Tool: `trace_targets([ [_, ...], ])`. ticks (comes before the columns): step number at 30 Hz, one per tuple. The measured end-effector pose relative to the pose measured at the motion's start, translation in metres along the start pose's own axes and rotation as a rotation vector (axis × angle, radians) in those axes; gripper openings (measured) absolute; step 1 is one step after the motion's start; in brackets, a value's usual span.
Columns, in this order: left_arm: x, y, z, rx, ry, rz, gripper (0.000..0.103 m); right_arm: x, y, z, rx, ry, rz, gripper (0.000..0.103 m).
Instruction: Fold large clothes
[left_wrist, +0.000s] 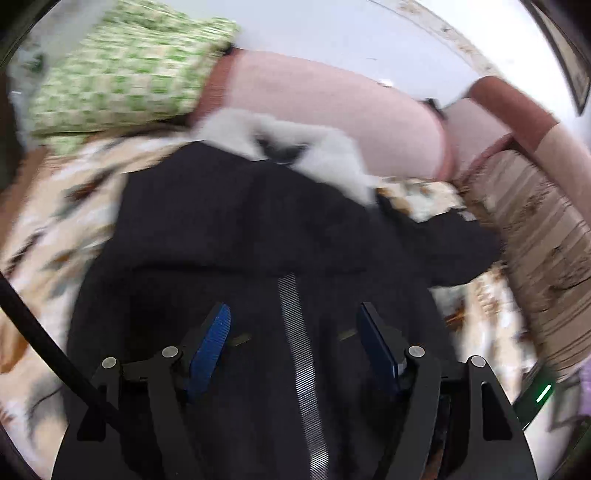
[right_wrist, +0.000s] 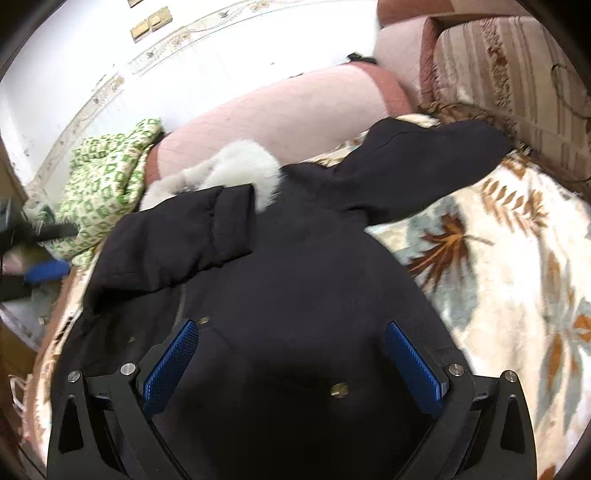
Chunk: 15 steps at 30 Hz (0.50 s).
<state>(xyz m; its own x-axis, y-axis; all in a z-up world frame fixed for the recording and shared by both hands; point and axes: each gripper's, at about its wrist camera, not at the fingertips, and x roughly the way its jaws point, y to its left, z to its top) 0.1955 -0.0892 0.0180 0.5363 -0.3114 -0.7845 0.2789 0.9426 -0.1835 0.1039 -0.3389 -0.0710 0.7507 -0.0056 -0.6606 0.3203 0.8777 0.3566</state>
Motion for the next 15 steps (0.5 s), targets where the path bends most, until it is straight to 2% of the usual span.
trace_targets([
  [2, -0.015, 0.015, -0.026, 0.017, -0.023, 0.092, 0.070, 0.006, 0.006, 0.010, -0.004, 0.020, 0.031, 0.102],
  [6, -0.027, 0.033, -0.068, 0.044, -0.009, 0.197, 0.070, 0.046, 0.021, 0.053, -0.040, 0.048, 0.041, 0.102],
  [8, -0.031, 0.041, -0.086, 0.044, 0.011, 0.210, 0.070, 0.078, 0.026, 0.069, -0.058, 0.063, 0.013, 0.102],
  [13, -0.033, 0.048, -0.110, 0.036, 0.024, 0.255, 0.070, 0.149, 0.039, 0.086, -0.118, 0.134, 0.047, 0.102],
  [14, -0.032, 0.048, -0.112, 0.039, 0.029, 0.263, 0.070, 0.157, 0.041, 0.086, -0.122, 0.155, 0.077, 0.093],
  [15, -0.031, 0.047, -0.112, 0.041, 0.030, 0.271, 0.070, 0.163, 0.042, 0.085, -0.122, 0.184, 0.130, 0.072],
])
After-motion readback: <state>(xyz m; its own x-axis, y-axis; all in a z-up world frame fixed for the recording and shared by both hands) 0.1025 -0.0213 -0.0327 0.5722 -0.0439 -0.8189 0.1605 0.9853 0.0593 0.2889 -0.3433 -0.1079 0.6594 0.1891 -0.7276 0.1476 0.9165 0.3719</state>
